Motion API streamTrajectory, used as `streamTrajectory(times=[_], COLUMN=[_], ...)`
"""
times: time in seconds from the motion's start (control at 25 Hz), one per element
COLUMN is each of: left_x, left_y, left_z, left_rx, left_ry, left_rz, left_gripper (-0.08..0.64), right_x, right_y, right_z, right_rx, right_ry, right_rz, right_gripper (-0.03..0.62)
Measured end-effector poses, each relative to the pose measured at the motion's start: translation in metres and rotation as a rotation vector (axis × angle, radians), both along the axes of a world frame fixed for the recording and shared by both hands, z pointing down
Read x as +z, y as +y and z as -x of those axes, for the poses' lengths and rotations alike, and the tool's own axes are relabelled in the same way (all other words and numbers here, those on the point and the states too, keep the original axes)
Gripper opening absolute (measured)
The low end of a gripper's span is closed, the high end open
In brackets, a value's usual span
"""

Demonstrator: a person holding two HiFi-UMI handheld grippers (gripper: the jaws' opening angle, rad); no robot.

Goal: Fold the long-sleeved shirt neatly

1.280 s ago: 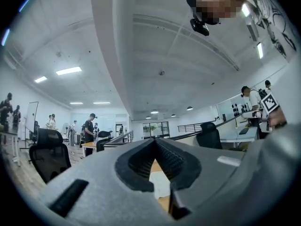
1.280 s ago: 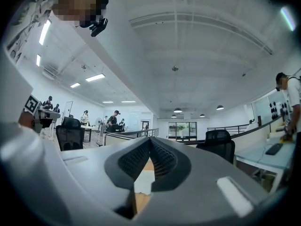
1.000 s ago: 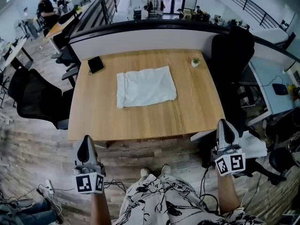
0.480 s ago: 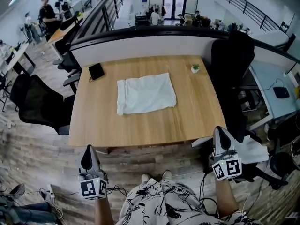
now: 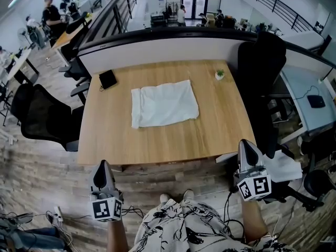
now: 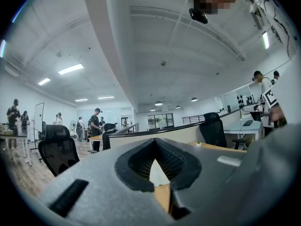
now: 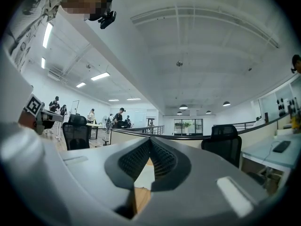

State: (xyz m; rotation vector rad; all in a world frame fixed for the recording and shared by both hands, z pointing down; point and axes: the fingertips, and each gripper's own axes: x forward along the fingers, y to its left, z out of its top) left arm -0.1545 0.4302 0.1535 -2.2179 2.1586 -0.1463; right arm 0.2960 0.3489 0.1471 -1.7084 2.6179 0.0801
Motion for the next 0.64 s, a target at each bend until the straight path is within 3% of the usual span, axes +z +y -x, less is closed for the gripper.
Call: streamTrajectory(times=[0.64], left_x=[-0.003], left_y=[-0.009], left_z=[0.0], left_rx=[-0.008], left_ry=[0.0], left_rz=[-0.012], left_gripper=[0.001], right_x=[-0.004], right_y=[-0.018], right_z=[0.018], right_rx=[-0.037], right_ry=[0.012], right_rz=[-0.01], right_gripper=[0.005])
